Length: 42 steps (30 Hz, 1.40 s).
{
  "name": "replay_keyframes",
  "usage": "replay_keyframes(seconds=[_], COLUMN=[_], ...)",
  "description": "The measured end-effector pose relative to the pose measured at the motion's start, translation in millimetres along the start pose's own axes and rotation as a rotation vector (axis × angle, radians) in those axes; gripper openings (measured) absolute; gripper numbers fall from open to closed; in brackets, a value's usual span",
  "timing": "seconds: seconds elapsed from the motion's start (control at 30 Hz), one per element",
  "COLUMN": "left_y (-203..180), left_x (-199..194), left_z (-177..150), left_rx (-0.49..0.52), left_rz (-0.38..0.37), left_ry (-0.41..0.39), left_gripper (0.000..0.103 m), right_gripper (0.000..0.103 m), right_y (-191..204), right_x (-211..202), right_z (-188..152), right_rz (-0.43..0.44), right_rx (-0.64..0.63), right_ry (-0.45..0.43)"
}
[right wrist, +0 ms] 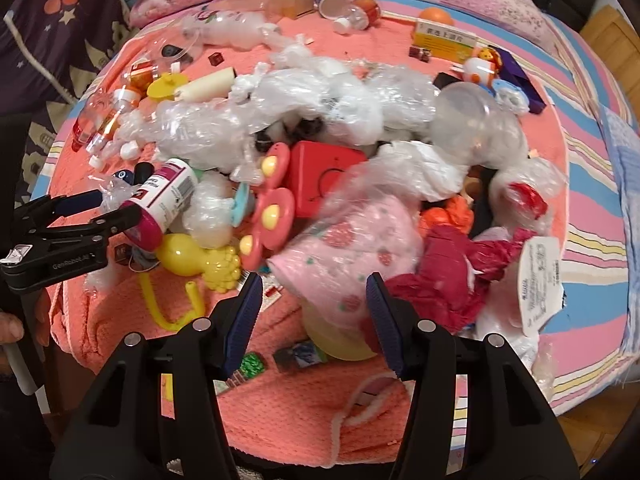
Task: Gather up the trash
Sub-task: 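Bring both tools back over the trash pile on the bed, then lower the left gripper around the pink Swisse cranberry bottle and close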
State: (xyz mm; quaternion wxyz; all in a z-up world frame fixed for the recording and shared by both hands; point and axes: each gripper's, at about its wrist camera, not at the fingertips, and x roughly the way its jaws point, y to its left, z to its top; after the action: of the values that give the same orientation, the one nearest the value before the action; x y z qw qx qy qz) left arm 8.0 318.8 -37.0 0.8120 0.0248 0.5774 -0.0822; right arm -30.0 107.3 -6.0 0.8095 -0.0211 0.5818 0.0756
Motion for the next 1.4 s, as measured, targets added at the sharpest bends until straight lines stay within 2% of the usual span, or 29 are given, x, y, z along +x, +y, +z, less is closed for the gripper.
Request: replay_keyframes(seconds=[0.27,0.5,0.57,0.8,1.07,1.2,1.4], left_y=[-26,-31,-31,-34,-57,-75,-92], left_x=[23,39,40,18,-8,-9,0], left_z=[11,15,16,18,17,15,14], left_rx=[0.022,0.008,0.007,0.021,0.064,0.092,0.112], left_rz=[-0.007,0.003,0.017,-0.027,-0.070,-0.095,-0.117], left_ry=[0.047,0.073,0.067,0.027,-0.013,-0.016,0.001], left_gripper=[0.073,0.058,0.057,0.056,0.055,0.055,0.055], right_gripper=[0.054,0.055,0.056,0.058,0.061,0.061,0.061], right_y=[-7,-17,-19,-24,-50,-65,-77], right_x=[1,2,2,-7,-14,-7,11], right_z=[-2,-1,1,4,-2,-6,-6], right_rz=[-0.012,0.000,0.000,-0.001,-0.054,-0.066,-0.031], right_rx=[0.016,0.036,0.041,0.050,0.100,0.143,0.186], right_ry=[0.011,0.026,0.029,0.011,0.012,0.029,0.068])
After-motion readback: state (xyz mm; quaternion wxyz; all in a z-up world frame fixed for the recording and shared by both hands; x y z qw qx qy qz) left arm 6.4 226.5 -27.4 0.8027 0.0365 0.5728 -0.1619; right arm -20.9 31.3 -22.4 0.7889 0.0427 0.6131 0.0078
